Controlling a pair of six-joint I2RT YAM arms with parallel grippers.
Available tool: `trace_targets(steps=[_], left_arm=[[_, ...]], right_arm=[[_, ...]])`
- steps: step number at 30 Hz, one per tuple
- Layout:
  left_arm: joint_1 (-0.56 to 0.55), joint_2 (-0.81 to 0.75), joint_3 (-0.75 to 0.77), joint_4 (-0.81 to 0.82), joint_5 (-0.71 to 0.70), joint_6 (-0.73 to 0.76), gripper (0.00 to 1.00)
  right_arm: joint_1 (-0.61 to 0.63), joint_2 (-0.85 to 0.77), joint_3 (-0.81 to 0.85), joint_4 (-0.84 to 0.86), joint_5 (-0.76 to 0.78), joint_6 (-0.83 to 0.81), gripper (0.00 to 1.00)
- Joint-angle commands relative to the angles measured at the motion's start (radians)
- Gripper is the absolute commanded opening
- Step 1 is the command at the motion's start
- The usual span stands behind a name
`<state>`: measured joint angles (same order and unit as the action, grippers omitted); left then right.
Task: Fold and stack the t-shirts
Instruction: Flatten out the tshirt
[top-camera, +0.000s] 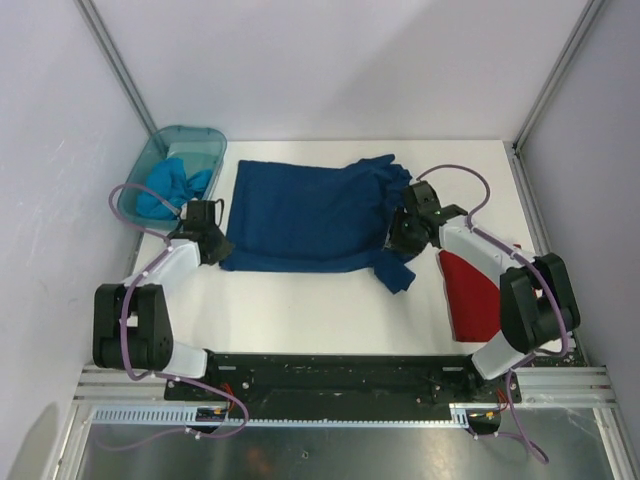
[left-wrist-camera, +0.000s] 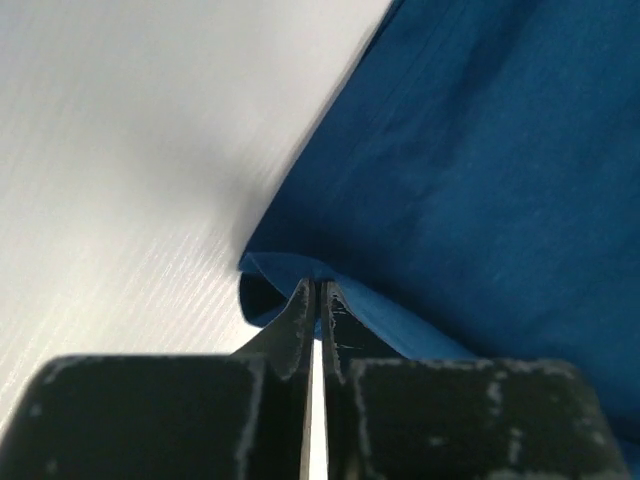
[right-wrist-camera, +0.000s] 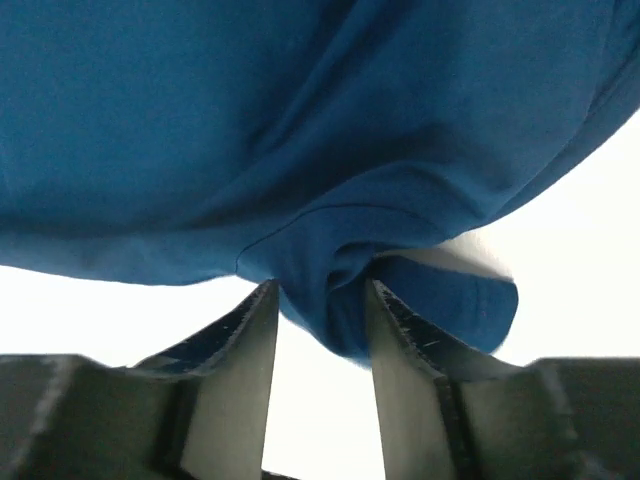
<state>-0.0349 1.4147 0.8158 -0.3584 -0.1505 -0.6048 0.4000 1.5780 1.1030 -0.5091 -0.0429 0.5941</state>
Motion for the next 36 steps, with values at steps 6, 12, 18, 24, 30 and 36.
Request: trace_targets(steps=[6,12,18,24,30,36], left_arm=[[0.029,-0.066,-0.018,0.031,0.046,-0.03,0.46],[0.028,-0.17,-0.021,0.017,0.106,-0.004,0.6],[0.016,-0.234,-0.043,0.006,0.18,0.02,0.58],[0.012,-0.287,-0.079,0.006,0.23,-0.009,0.55],[0.012,-0.312,-0.094,0.006,0.243,-0.045,0.54],[0.012,-0.333,-0.141,0.006,0.189,-0.097,0.48]], right_arm=[[-0.062,-0.205,-0.05,-0.041,0.089,0.029,0.71],[-0.173,-0.293,-0.199,0.02,0.093,0.085,0.64],[-0.207,-0.26,-0.316,0.107,0.089,0.125,0.52],[-0.252,-0.196,-0.389,0.165,0.104,0.137,0.48],[-0.362,-0.216,-0.44,0.157,0.129,0.118,0.47],[-0.338,-0.311,-0.442,0.161,0.096,0.102,0.5]])
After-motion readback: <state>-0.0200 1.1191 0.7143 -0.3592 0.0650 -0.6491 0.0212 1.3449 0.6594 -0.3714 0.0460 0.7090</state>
